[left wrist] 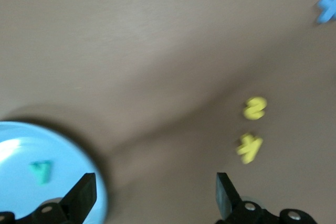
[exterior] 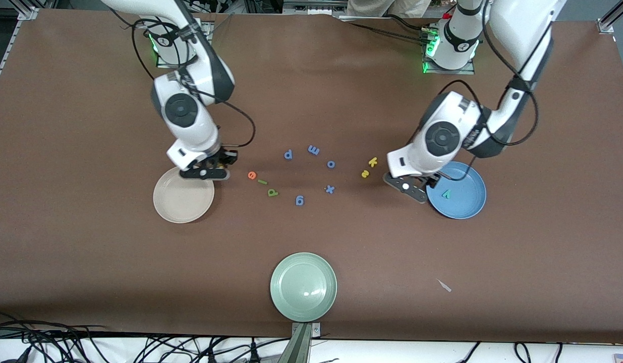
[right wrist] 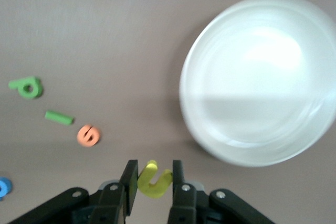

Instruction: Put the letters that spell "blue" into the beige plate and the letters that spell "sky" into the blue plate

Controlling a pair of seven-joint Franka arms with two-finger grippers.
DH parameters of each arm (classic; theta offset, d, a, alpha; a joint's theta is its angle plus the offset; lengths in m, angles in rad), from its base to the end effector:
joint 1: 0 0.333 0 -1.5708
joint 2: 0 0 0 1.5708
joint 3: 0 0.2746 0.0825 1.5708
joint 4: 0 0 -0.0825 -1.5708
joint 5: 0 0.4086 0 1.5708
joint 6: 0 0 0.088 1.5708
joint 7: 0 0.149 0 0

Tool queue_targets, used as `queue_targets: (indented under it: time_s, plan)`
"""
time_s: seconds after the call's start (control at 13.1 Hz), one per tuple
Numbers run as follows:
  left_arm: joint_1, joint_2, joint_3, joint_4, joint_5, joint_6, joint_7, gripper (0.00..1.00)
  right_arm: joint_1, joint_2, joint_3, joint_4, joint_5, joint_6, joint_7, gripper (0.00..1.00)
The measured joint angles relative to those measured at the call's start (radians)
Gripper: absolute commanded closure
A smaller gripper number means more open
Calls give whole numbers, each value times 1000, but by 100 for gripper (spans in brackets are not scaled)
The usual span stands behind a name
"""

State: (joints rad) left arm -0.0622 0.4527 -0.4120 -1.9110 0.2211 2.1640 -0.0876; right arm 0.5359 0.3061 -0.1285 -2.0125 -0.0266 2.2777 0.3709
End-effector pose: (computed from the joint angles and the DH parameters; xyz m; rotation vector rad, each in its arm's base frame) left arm 0.5416 -0.2668 0.1682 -2.9994 0.7686 0.2295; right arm 0.5514 0.2347 0.2017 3.0713 0.0911 -0.0208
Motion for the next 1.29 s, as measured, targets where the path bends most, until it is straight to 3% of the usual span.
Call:
queue_targets:
  time_s: [0.08,0.15,0.23,0.46,0.99,1.22,1.29]
  plan:
    - [-34,15,0,0,0,16,-90,0,-5,7,-27,16,0,4,-69,67]
    - [-65,32,0,-1,5,38,-171,0,-15,23,-47,21,0,26,-126,33]
    - [-93,51,0,-2,25,62,-236,0,-31,46,-58,22,0,57,-163,16]
    - [-134,106,1,-3,129,114,-341,0,-42,89,-55,25,0,93,-150,14]
    - [-168,159,1,-3,135,188,-408,1,104,124,-3,34,0,131,191,17]
    - [-168,180,3,-3,140,213,-408,13,144,195,-1,32,0,209,260,21]
    - [-167,183,4,-3,169,217,-409,23,158,214,-1,32,0,224,273,23]
